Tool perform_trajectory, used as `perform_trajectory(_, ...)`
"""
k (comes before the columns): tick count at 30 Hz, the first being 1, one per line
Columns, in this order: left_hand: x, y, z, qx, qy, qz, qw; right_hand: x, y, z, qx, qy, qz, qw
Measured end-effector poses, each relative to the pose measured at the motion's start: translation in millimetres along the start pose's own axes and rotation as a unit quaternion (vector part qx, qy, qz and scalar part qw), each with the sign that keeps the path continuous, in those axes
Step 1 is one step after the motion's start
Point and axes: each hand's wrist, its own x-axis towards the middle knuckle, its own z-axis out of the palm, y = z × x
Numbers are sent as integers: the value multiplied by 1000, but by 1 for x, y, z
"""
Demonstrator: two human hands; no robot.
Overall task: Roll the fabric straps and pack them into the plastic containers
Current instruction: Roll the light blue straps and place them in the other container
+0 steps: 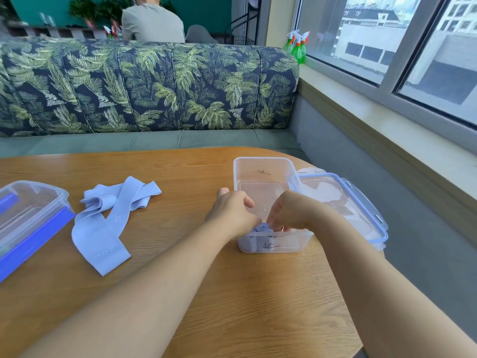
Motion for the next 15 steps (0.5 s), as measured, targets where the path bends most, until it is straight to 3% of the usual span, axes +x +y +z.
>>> perform_trajectory(15,4,6,8,57,-3,6,998,3,4,1,-18,-11,6,1000)
